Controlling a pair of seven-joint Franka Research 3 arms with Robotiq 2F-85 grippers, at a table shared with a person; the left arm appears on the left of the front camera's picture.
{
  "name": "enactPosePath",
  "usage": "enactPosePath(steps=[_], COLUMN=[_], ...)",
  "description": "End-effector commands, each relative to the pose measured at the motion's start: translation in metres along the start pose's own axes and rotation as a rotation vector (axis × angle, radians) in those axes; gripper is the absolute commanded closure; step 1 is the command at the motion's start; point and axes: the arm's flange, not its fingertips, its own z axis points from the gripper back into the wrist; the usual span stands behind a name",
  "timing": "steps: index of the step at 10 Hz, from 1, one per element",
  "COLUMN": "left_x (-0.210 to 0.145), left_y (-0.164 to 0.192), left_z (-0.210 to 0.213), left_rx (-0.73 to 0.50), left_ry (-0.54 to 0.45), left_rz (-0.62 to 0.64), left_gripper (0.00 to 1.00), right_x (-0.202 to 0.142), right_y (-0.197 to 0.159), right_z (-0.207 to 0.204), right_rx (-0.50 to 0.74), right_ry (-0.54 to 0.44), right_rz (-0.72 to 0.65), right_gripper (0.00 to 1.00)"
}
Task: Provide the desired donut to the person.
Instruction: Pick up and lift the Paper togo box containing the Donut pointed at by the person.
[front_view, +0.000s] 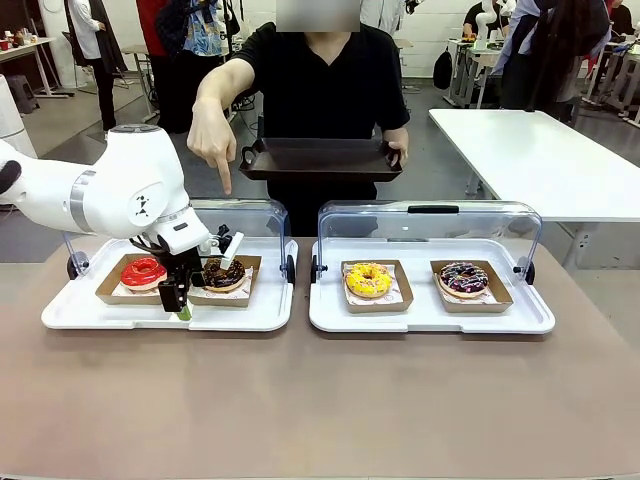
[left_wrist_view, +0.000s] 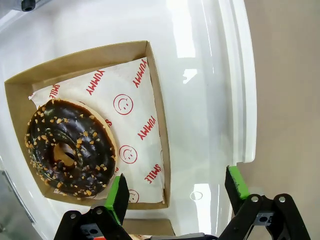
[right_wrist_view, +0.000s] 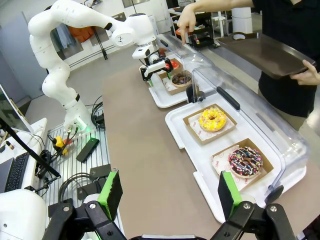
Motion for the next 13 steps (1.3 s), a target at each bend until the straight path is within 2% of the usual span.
enactPosePath(steps=[1, 2, 3, 5, 6, 8, 13], left_x=[0.0005, 0.0006, 0.0001, -0.0002, -0.0003, -0.0006, -0.0015], left_y=[0.0058, 0.0058, 0.0061, 0.0056, 0.0057, 0.0056, 0.0046], left_z=[-0.0003, 0.0001, 0.0002, 0.0006, 0.0010, -0.0002, 0.0004], left_rx=[0.009, 0.014, 0.015, 0.021, 0.020, 0.015, 0.007], left_ry=[-0.023, -0.022, -0.023, -0.025, -0.026, -0.025, -0.021], left_rz=[0.005, 0.004, 0.003, 0.004, 0.003, 0.002, -0.003], left_gripper=[0.54, 0.56, 1.00, 1.00, 0.81, 1.00, 1.00], right_x=[0.0004, 0.0004, 0.0004, 0.0004, 0.0004, 0.0004, 0.0004], right_y=[-0.0004, -0.0004, -0.0004, -0.0004, -0.0004, -0.0004, -0.0004], right_z=[0.0001, 0.0001, 0.0001, 0.0001, 0.0001, 0.0001, 0.0001], right_rx=[0.007, 0.007, 0.007, 0.007, 0.007, 0.007, 0.007], right_ry=[-0.014, -0.014, -0.014, -0.014, -0.014, -0.014, -0.014], right_rz=[-0.002, -0.002, -0.002, -0.002, -0.002, -0.002, -0.002], right_gripper=[0.00, 0.00, 0.00, 0.00, 0.00, 0.00, 0.00])
